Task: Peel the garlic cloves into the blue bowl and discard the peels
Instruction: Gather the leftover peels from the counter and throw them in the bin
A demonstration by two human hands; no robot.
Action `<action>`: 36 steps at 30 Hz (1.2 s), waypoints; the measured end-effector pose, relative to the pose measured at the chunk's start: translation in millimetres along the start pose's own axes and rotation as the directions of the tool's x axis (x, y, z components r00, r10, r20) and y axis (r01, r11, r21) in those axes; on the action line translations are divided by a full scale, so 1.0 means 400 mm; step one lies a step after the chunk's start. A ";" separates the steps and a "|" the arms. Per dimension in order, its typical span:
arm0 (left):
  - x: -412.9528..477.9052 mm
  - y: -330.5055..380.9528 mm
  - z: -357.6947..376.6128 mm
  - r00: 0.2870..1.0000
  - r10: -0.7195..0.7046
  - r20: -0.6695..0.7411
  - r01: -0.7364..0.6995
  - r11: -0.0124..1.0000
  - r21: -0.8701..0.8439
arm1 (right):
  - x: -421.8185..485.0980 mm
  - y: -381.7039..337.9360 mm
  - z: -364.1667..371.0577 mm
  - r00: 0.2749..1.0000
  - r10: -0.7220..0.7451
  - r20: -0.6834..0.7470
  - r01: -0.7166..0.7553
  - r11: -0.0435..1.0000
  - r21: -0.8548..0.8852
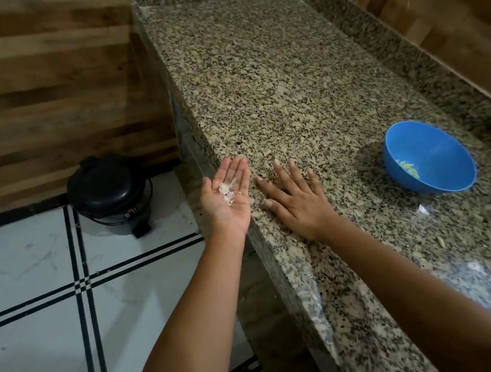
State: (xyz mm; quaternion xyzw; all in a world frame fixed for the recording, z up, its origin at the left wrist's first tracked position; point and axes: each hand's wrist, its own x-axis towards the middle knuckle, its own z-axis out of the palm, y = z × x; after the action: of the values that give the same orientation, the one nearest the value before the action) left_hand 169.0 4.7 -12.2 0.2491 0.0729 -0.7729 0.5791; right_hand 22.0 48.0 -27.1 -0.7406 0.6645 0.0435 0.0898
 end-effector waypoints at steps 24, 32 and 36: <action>0.005 -0.003 0.002 0.999 0.020 -0.026 -0.020 1.000 0.013 | 0.031 -0.038 -0.055 0.985 0.138 -0.100 -0.055 0.812 0.581; 0.002 -0.006 0.004 0.999 0.020 -0.035 -0.019 1.000 0.021 | 0.032 -0.036 -0.022 0.965 0.132 -0.226 0.010 0.845 0.535; 0.002 -0.007 0.005 0.999 0.024 -0.035 -0.023 0.999 0.034 | 0.031 -0.061 -0.025 0.963 0.176 -0.205 -0.049 0.860 0.508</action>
State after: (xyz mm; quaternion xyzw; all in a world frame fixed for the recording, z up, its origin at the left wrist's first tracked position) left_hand 165.7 4.2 -11.5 0.2735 0.0672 -0.7626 0.5823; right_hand 47.2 36.5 -17.8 -0.6515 0.7013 -0.2160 0.1927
